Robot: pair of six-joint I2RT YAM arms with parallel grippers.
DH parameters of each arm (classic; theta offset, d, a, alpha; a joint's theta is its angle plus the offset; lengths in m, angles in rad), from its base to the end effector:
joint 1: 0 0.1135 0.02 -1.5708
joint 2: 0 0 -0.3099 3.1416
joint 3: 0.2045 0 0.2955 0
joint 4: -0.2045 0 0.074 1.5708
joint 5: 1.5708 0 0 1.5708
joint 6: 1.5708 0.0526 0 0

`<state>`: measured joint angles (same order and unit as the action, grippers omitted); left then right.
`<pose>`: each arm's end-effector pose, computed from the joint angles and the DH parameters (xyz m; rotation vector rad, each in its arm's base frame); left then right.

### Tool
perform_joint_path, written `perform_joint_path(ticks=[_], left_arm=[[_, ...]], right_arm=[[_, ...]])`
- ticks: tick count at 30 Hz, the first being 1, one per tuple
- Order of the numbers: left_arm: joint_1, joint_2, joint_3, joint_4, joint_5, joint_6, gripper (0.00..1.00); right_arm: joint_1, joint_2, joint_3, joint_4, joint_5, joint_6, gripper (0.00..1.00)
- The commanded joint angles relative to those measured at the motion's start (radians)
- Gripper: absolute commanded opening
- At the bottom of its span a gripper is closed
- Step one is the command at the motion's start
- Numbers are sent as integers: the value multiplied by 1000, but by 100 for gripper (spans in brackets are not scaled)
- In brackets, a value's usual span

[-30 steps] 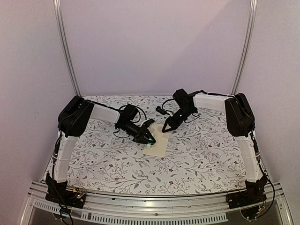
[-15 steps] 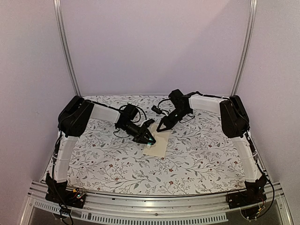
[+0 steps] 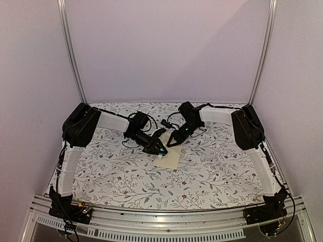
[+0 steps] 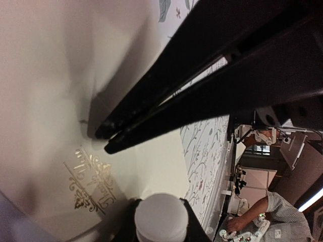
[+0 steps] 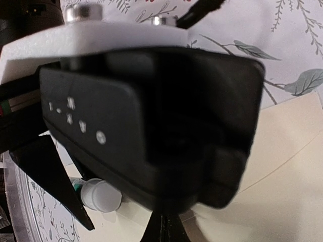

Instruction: Place the letter into the envelope and seal it

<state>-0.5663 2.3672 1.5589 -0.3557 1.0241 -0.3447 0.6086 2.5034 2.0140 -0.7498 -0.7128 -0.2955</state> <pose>0.4188 -0.3195 0.0694 -0.5860 -2.5462 1.5455 0.4640 0.3653 0.1075 -1.3473 2.3847 1.0766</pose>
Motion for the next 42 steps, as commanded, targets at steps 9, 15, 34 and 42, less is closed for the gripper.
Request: perform_joint_path(ticks=[9,15,34,42], left_arm=[[6,31,-16,-6,-104,-21,0],[6,29,-26,9,-101,-30,0],[3,-50,-123,1,-118,-40,0],[4,-27,-113,-38,-129,-13,0]], right_arm=[[30,-20,-100,-62,-25,-40,0],[39,-23,-116,-57,-27,-30,0],[13,-28,-109,-3,53,44,0],[-20,-8,-64,15,94,59,0]])
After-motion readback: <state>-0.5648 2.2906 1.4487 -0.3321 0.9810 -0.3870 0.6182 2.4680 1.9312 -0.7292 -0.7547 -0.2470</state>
